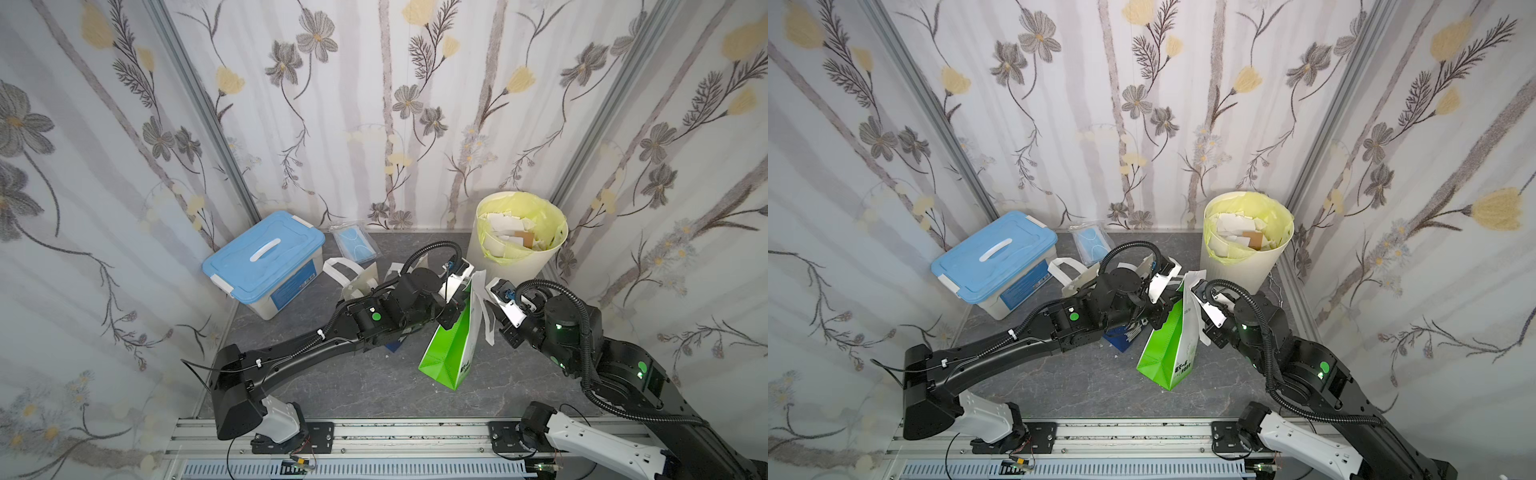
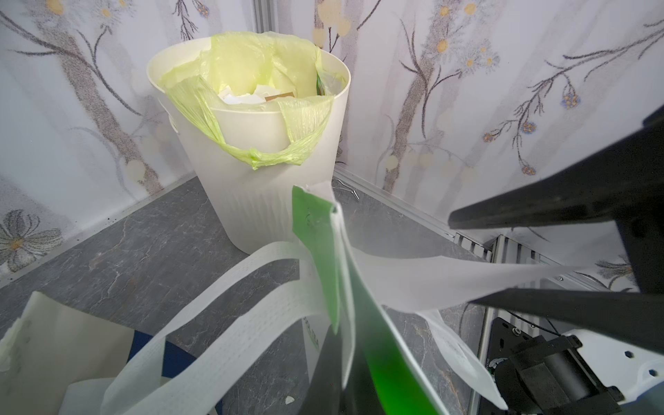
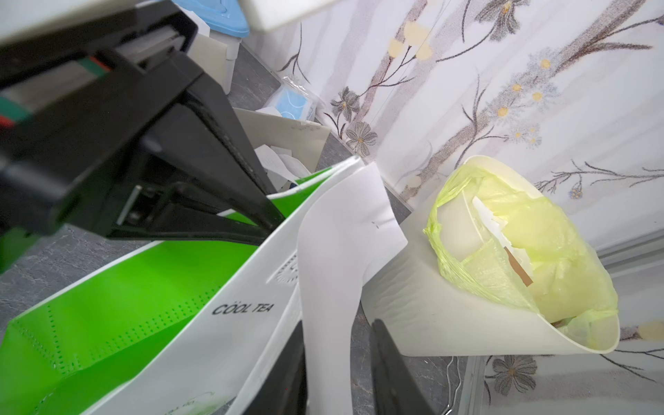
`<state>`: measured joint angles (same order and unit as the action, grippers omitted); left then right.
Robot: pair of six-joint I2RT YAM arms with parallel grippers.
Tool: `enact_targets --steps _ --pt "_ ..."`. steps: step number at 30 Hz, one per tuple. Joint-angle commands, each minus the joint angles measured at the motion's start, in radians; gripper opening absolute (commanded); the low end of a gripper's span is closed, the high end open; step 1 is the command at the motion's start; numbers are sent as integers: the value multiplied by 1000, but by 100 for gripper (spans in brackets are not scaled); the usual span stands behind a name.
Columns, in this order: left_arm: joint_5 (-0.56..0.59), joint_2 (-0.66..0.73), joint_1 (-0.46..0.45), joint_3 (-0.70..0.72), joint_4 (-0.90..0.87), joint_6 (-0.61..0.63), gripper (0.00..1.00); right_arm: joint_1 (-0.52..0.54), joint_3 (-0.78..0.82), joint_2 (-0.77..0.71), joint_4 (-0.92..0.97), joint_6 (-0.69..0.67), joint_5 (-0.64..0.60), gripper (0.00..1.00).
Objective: Shred takeout receipts and throw away
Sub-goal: Tear off the takeout receipt from the takeout bag, then place the takeout bag at the center of the board.
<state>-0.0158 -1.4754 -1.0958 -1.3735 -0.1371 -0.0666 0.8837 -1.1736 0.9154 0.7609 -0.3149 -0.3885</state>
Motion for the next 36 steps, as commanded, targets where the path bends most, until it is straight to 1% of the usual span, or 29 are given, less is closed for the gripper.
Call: enact_targets --steps 1,3,5,8,10,12,18,20,21,22,23,25,29,30,32,34,36 --pt "-15 9 1 3 42 16 0 2 3 7 -24 12 24 32" --pt "-22 9 0 4 42 23 0 1 0 8 -5 20 41 33" --pt "-26 15 1 10 43 32 0 1 -1 8 -4 29 39 30" --pt "-32 31 1 31 58 44 0 1 -9 14 -7 40 -8 13" --pt "-42 49 1 64 95 55 0 1 -23 20 -5 58 -43 5" --pt "-45 68 2 100 141 63 0 2 -43 24 6 76 -95 0" --pt "-74 104 1 209 288 121 0 -16 -112 44 20 126 -278 0" --pt "-83 119 1 259 353 138 0 -51 -136 68 27 170 -347 0" --pt "-88 125 1 281 376 146 0 -79 -145 75 29 189 -358 0" --pt "-89 130 1 301 393 154 0 -102 -155 84 32 217 -357 0" --pt "-89 135 1 318 404 162 0 -162 -165 93 34 240 -346 0" --pt "-90 144 2 352 435 179 0 -223 -185 106 34 287 -333 0" --pt "-86 152 1 435 544 215 0 -323 -225 131 44 337 -311 0" --pt "-82 147 1 448 566 223 0 -340 -235 137 47 344 -306 0" --pt "-83 131 0 486 670 246 0 -372 -252 139 51 353 -297 0" --pt "-81 97 -2 516 785 272 0 -380 -266 133 51 359 -283 0" --pt "-88 54 -3 514 849 287 0 -380 -273 126 54 372 -268 0"
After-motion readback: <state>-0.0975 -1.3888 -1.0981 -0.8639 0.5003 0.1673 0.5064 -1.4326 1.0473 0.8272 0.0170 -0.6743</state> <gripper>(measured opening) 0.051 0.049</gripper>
